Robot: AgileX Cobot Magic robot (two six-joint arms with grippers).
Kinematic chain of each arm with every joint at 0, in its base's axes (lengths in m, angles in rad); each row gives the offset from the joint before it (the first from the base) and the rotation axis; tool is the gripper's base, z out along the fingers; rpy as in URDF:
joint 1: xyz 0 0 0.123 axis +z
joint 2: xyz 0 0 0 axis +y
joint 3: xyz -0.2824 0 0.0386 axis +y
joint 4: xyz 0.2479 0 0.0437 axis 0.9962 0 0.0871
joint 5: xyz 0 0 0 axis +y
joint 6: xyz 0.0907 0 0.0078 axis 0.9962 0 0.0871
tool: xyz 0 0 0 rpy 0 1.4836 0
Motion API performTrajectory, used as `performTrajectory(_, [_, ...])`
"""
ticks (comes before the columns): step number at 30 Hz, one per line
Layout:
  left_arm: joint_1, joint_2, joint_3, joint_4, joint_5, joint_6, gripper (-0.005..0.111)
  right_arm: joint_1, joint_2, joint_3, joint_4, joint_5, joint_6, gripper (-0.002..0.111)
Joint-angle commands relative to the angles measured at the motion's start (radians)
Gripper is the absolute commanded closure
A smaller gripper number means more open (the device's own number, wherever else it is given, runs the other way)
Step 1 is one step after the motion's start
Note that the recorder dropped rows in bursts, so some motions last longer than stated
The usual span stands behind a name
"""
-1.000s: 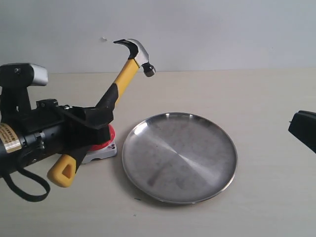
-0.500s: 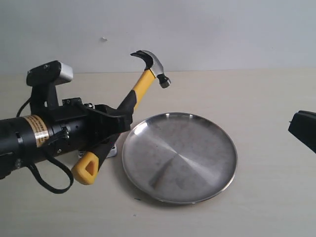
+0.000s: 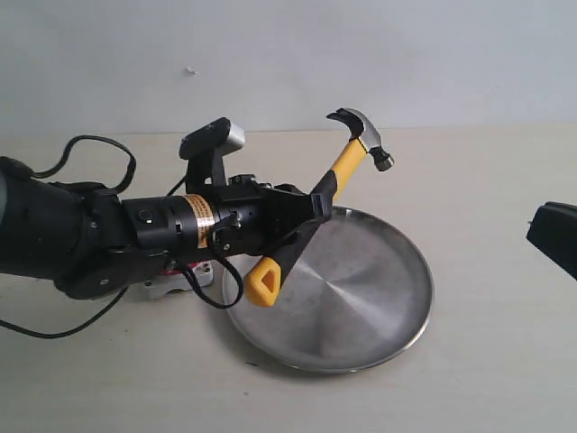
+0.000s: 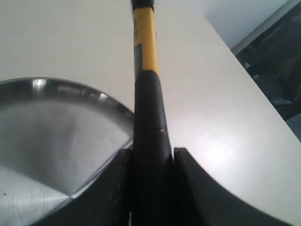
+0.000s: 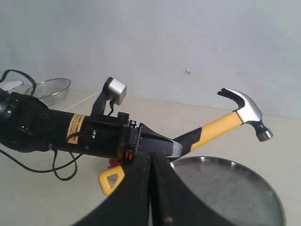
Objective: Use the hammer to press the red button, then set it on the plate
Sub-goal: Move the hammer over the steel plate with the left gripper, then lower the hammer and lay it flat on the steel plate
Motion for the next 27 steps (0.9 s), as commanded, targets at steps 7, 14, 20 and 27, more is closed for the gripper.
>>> performTrajectory(7, [0.047,0.115,-0.048,0.054,-0.167,-0.117,0.107,0.002,0.001,0.004,0.000,-0.007,-0.006,0.108])
performTrajectory(14, [0.047,0.125,-0.048,0.079,-0.255,-0.143,0.107,0.002,0.001,0.004,0.002,-0.007,-0.006,0.108])
performTrajectory(20, [0.047,0.125,-0.031,0.025,-0.267,-0.180,0.107,0.002,0.001,0.004,0.002,-0.007,-0.006,0.108])
performTrajectory(27, [0.045,0.125,0.069,-0.123,-0.432,-0.040,0.107,0.002,0.001,0.004,0.000,-0.007,-0.006,0.108])
